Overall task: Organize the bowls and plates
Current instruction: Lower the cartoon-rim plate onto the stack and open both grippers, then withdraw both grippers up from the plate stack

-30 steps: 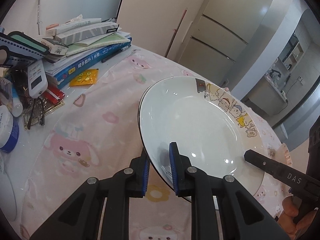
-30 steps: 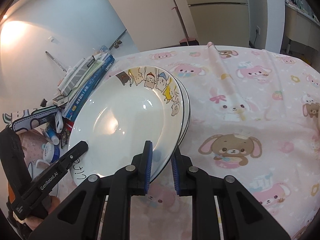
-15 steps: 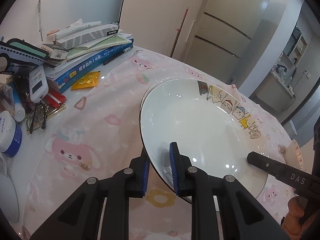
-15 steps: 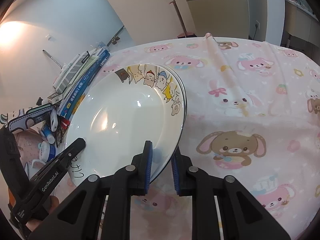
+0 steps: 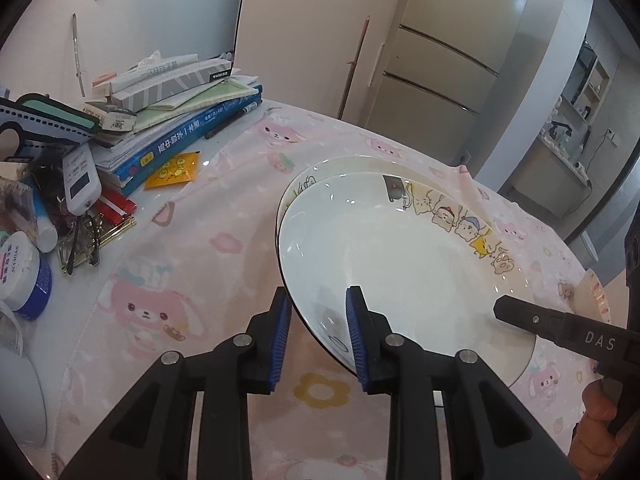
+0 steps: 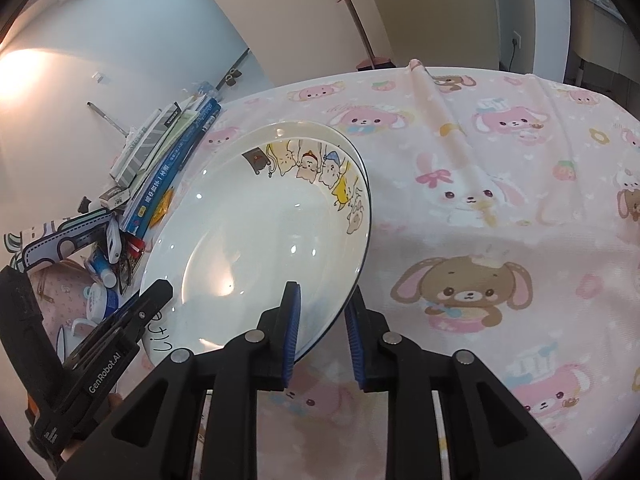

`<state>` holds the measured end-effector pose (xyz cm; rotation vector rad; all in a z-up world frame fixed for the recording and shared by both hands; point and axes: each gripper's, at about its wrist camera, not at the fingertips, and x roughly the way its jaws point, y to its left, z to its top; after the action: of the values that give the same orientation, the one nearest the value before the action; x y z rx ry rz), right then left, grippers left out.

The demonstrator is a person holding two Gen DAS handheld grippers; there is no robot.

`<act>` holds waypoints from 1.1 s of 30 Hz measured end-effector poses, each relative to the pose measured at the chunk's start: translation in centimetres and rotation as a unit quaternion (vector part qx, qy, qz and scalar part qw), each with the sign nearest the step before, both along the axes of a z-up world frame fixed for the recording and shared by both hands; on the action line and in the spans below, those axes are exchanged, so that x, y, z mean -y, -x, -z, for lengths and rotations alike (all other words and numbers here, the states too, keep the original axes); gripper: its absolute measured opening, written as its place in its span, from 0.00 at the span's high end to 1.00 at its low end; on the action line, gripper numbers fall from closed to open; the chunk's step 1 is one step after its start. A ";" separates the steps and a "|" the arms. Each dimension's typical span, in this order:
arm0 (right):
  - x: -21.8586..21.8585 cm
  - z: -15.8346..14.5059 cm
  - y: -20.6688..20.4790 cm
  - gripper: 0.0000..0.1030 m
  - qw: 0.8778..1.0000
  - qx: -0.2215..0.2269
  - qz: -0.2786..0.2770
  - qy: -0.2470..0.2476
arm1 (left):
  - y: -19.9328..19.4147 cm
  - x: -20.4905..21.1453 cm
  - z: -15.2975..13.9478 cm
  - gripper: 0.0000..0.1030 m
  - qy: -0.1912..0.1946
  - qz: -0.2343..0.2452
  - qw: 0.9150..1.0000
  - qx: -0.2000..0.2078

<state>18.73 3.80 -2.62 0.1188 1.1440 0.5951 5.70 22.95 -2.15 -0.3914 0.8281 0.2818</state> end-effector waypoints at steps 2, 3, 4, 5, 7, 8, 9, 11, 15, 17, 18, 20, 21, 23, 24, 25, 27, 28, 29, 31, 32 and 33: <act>0.1 -0.1 0.1 0.79 1.000 0.000 0.000 0.000 | 0.2 -0.1 -0.1 0.72 0.006 0.002 1.000 0.001; 0.3 -0.2 0.1 0.79 1.000 0.001 -0.001 -0.001 | 0.3 -0.1 -0.2 0.72 0.006 0.004 1.000 0.001; 0.4 -0.4 0.1 0.79 1.000 0.001 -0.001 -0.003 | 0.5 0.0 -0.3 0.72 0.006 0.005 1.000 0.001; 0.6 -0.6 0.2 0.79 1.000 0.003 -0.001 -0.005 | 0.7 0.0 -0.4 0.72 0.007 0.004 1.000 0.001; 1.0 -1.1 0.4 0.79 1.000 0.010 0.000 -0.008 | 1.2 0.2 -0.7 0.72 0.011 0.004 1.000 0.000; 1.1 -1.4 0.4 0.79 1.000 0.013 0.001 -0.010 | 1.4 0.3 -0.8 0.72 0.013 0.006 1.000 0.000; 1.3 -1.6 0.5 0.79 1.000 0.015 0.002 -0.013 | 1.6 0.5 -0.9 0.72 0.014 0.006 1.000 0.001; 1.7 -2.0 0.7 0.81 1.000 0.020 0.006 -0.014 | 2.2 0.8 -1.2 0.72 0.016 0.000 1.000 0.005; 1.6 -2.0 0.9 0.89 1.000 0.026 0.001 -0.008 | 2.3 1.3 -1.5 0.76 0.004 0.001 1.000 0.003; 1.6 -1.8 0.8 0.89 1.000 0.023 0.007 -0.012 | 2.1 1.2 -1.5 0.78 0.003 -0.003 1.000 0.001; 1.6 -1.8 0.8 0.89 1.000 0.023 0.008 -0.013 | 2.0 1.1 -1.5 0.79 0.003 -0.005 1.000 0.000; 1.4 -1.7 0.6 0.89 1.000 0.022 0.010 -0.013 | 1.7 0.9 -1.5 0.83 0.000 -0.007 1.000 -0.002; 1.3 -1.5 0.5 0.89 1.000 0.020 0.010 -0.014 | 1.6 0.8 -1.4 0.84 -0.001 -0.007 1.000 -0.002; 1.0 -1.2 0.3 0.90 1.000 0.010 0.005 -0.022 | 1.2 0.6 -1.1 0.90 0.007 0.002 1.000 -0.005; 0.8 -1.0 0.2 0.90 1.000 0.004 0.002 -0.025 | 1.0 0.6 -0.9 0.90 0.016 0.009 1.000 -0.008; 0.6 -0.9 0.2 0.90 1.000 0.002 0.000 -0.024 | 0.9 0.5 -0.6 0.92 0.030 0.015 0.999 -0.012; 0.5 -1.2 0.7 0.90 1.000 0.015 -0.006 -0.021 | 1.2 0.6 -0.5 0.92 0.029 0.008 1.000 -0.006; 0.5 -1.4 1.0 0.90 1.000 0.024 -0.008 -0.018 | 1.3 0.9 -0.7 0.92 0.015 0.008 1.000 -0.002; 0.6 -1.7 1.3 0.90 0.999 0.033 -0.009 -0.015 | 1.6 1.2 -0.9 0.92 0.010 0.013 1.000 0.007; 0.9 -2.6 1.8 0.90 0.999 0.049 -0.008 -0.017 | 1.9 1.5 -1.4 0.92 0.012 0.023 0.999 0.021; 1.2 -2.9 2.0 0.90 0.998 0.055 -0.008 -0.019 | 2.1 2.0 -1.8 0.92 0.007 0.029 0.999 0.030; 1.4 -3.4 2.2 0.90 0.998 0.062 -0.007 -0.022 | 2.3 2.4 -2.3 0.92 -0.001 0.033 0.999 0.038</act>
<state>16.53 2.39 0.75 0.1097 1.0136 0.6324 3.43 20.53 0.15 -0.3706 0.7643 0.2055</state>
